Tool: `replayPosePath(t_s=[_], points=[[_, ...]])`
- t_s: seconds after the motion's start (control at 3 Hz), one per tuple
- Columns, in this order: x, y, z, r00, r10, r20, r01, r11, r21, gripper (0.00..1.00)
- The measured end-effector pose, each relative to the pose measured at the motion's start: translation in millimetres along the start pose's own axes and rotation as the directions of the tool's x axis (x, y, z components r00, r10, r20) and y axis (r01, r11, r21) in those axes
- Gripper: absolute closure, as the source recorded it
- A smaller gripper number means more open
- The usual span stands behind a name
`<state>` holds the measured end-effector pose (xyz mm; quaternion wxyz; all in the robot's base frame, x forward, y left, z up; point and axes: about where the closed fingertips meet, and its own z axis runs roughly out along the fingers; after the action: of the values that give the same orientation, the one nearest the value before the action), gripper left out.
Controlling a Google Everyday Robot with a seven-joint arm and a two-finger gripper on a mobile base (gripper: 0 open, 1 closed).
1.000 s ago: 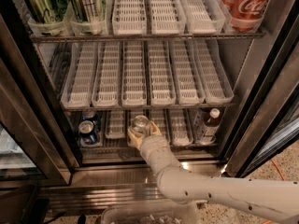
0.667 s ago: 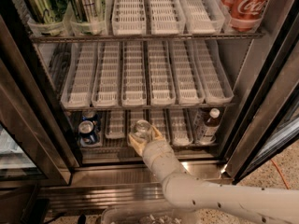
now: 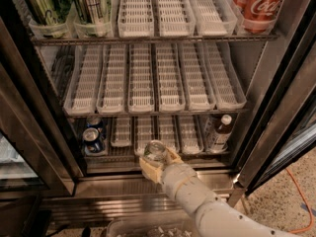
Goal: Pick 7up can from bottom shelf of fridge
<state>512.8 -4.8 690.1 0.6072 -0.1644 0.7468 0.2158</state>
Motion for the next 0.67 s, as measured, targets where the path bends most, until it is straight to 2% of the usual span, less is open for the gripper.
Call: replayPosePath(t_s=[0.33,0.67], points=[[-19,1,-26,0.997,0.082,0.012,-0.082,0.9950,-0.057,1.00],[-38,1,-43,0.992,0.123,-0.008,-0.123,0.9860,-0.113,1.00]])
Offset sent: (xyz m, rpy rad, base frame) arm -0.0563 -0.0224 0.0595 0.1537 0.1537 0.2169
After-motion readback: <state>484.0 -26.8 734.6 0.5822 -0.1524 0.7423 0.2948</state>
